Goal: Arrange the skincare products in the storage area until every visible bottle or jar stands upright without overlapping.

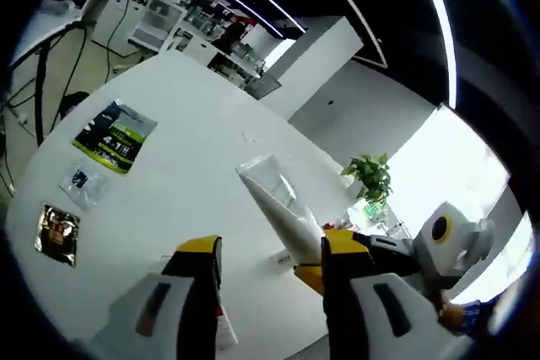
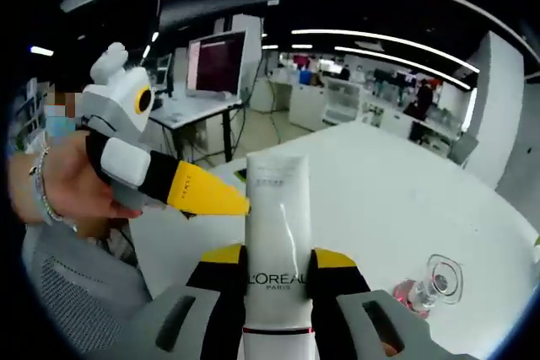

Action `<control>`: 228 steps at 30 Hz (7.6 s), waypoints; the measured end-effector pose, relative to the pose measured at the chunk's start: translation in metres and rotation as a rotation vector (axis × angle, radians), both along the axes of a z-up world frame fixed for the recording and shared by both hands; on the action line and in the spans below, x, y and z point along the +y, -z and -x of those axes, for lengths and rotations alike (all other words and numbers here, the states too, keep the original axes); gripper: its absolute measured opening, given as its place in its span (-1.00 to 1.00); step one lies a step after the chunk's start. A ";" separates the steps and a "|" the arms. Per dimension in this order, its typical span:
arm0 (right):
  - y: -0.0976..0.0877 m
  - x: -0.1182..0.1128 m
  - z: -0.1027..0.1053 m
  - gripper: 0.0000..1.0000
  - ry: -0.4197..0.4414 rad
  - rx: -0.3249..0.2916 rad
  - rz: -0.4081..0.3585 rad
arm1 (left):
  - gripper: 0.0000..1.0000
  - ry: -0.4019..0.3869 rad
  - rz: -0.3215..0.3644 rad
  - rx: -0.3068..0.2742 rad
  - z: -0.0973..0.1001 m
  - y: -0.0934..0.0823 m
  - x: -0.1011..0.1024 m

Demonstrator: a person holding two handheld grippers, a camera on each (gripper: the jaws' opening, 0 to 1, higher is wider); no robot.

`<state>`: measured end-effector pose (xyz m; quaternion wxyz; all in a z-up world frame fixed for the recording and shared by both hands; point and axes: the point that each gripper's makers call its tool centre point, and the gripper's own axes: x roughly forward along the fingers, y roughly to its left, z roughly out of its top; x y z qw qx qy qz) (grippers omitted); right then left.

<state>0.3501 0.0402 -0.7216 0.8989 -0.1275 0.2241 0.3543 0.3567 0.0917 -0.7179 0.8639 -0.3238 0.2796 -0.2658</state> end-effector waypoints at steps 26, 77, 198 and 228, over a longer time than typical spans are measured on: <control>-0.014 0.001 0.038 -0.46 -0.322 0.101 -0.101 | -0.82 0.268 -0.087 -0.125 0.031 -0.017 -0.049; -0.008 -0.019 0.085 -0.92 -1.215 0.320 0.712 | -0.82 0.704 -0.593 -0.353 0.083 0.017 -0.093; 0.109 0.051 0.016 -0.48 -0.002 0.328 0.263 | -0.38 -0.067 -0.615 0.069 0.009 0.053 0.053; 0.125 0.009 0.015 -0.70 -0.062 0.271 0.458 | -0.38 -0.034 -0.551 0.106 0.013 0.058 0.046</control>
